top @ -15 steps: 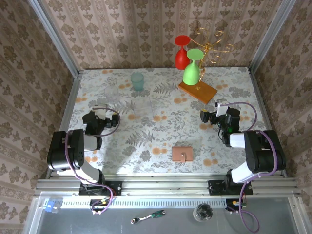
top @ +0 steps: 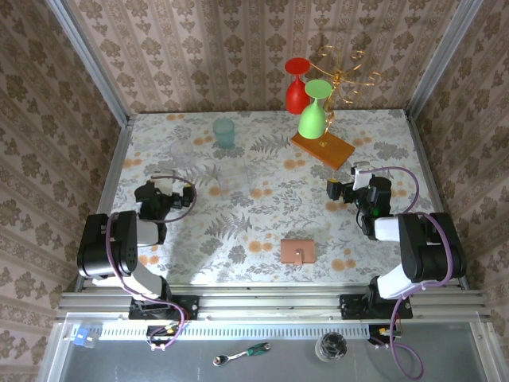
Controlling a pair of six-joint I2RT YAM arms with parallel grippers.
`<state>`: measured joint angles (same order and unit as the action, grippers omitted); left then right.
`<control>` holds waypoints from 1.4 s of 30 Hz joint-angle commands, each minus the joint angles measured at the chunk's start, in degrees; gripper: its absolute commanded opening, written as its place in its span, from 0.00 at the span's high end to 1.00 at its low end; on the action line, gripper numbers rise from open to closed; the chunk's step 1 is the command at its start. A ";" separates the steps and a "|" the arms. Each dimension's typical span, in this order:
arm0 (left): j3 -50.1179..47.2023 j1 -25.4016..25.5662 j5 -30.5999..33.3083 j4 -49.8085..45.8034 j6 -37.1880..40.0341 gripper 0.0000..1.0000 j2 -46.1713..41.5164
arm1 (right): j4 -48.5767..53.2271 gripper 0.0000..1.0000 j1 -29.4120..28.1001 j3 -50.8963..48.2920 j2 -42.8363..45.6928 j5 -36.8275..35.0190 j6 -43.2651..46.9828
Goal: Take the credit cards out of the card holder
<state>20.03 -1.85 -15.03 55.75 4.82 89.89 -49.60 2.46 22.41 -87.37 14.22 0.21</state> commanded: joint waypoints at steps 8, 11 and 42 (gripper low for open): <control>1.14 -1.14 -1.23 -0.19 -0.25 0.00 -0.46 | -1.72 0.00 -0.35 -0.31 -0.17 -1.51 0.04; 1.13 -1.19 -1.23 -0.18 -0.25 0.00 -0.48 | -1.54 0.00 -0.35 -0.18 -0.25 -2.18 -0.21; 11.40 11.33 21.37 -31.18 0.76 0.00 -14.86 | 31.13 0.00 -3.83 8.74 17.76 -4.90 -1.93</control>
<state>28.58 8.01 1.80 33.36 6.28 76.64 -27.16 0.08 28.64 -72.66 10.96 -0.47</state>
